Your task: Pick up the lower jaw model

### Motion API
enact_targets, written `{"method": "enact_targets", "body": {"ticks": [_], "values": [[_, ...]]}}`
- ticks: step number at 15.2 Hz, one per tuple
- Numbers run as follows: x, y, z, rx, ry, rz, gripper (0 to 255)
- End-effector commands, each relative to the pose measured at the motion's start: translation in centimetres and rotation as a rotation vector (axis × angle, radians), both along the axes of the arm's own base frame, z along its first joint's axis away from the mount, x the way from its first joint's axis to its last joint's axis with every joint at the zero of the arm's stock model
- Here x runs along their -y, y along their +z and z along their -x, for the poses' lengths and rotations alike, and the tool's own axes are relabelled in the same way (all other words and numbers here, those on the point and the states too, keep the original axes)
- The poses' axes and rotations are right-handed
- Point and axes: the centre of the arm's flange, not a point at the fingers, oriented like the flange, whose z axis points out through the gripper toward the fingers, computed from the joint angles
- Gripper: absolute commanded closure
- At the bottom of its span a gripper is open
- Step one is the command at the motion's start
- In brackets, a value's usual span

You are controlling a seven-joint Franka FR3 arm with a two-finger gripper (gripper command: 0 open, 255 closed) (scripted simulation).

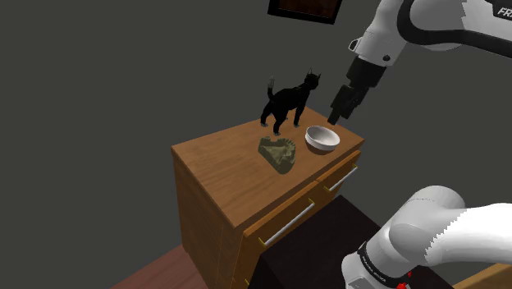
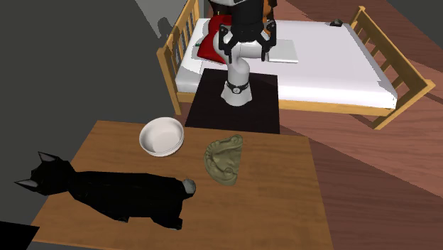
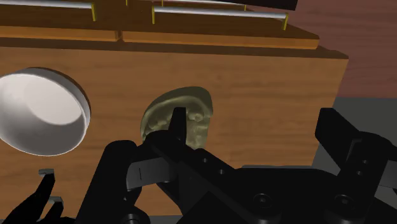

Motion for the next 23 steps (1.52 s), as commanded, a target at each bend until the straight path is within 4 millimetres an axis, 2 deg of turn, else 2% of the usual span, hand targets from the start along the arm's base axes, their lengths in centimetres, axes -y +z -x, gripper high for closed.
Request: {"method": "enact_targets", "body": {"ticks": [1,12,23], "values": [[0.0,0.0,0.0,0.000,0.000,0.000,0],[5.8,-9.2,-11.3,-0.068,0.016,-0.056,0],[10.9,-19.4,-22.0,-0.137,0.032,-0.112,0]]}}
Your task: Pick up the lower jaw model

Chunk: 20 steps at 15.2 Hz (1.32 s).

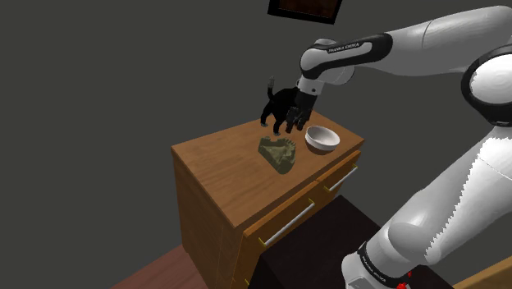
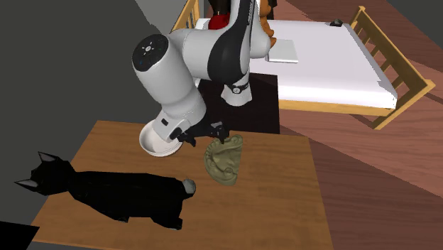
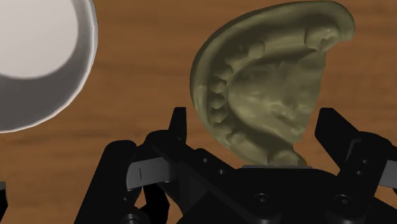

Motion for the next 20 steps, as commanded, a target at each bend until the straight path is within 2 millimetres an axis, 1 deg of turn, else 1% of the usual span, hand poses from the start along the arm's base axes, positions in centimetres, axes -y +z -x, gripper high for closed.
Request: {"method": "enact_targets", "body": {"ticks": [1,7,8,10,11,20], "values": [[0.6,-1.2,-1.1,-0.007,0.002,-0.006,0],[0.6,-4.3,-1.1,-0.007,0.002,-0.006,0],[0.6,-5.2,-1.1,-0.007,0.002,-0.006,0],[0.6,-5.2,-1.1,-0.007,0.002,-0.006,0],[0.6,-5.2,-1.1,-0.007,0.002,-0.006,255],[0.6,-5.2,-1.1,-0.007,0.002,-0.006,255]]}}
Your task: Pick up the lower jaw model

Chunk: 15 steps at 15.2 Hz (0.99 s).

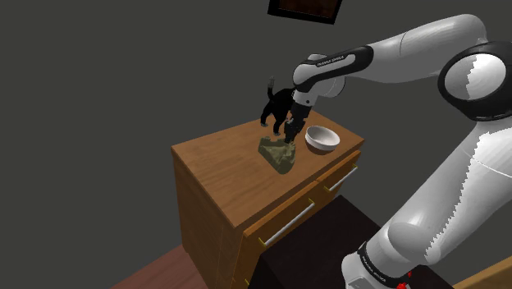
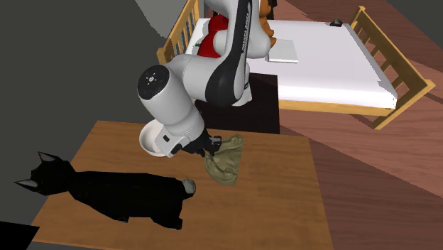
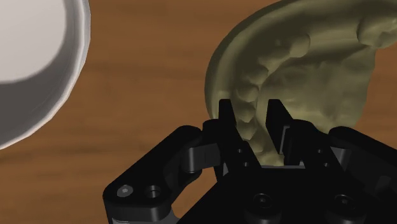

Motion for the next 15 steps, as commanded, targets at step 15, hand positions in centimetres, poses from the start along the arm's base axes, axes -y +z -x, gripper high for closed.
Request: {"method": "enact_targets", "body": {"ticks": [15], "values": [[0.0,7.9,0.0,0.000,0.000,0.000,255]]}}
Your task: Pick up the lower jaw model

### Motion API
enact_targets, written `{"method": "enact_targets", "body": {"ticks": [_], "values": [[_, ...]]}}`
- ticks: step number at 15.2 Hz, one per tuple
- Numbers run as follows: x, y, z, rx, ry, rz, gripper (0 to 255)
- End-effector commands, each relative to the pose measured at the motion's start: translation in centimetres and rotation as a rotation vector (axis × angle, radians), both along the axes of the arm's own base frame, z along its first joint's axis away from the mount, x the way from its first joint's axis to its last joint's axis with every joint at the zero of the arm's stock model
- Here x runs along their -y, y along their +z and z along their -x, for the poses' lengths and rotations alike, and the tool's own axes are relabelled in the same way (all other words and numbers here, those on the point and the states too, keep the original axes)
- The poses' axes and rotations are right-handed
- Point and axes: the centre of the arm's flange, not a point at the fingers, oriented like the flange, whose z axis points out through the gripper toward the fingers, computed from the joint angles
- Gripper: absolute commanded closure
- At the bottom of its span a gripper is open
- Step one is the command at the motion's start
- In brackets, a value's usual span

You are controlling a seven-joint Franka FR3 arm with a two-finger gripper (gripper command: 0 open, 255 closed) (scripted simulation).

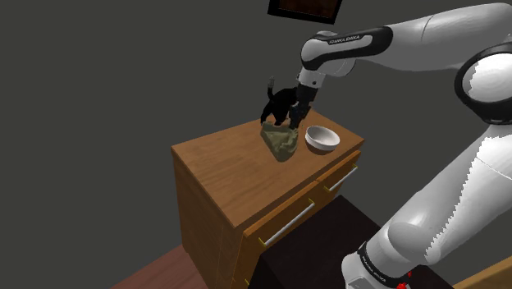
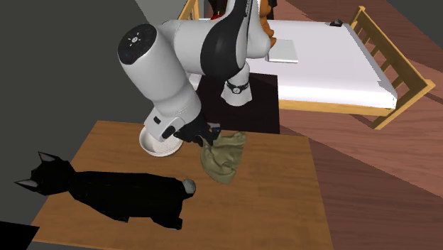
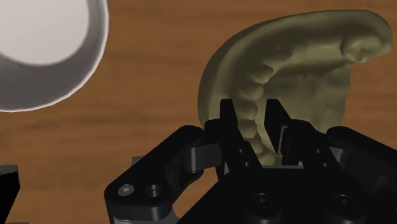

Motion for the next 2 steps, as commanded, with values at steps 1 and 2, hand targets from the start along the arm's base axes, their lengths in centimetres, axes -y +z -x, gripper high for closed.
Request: {"method": "enact_targets", "body": {"ticks": [1,2], "values": [[-0.08,0.67,0.05,0.001,0.000,0.000,255],[-0.08,0.67,0.04,0.001,0.000,0.000,255]]}}
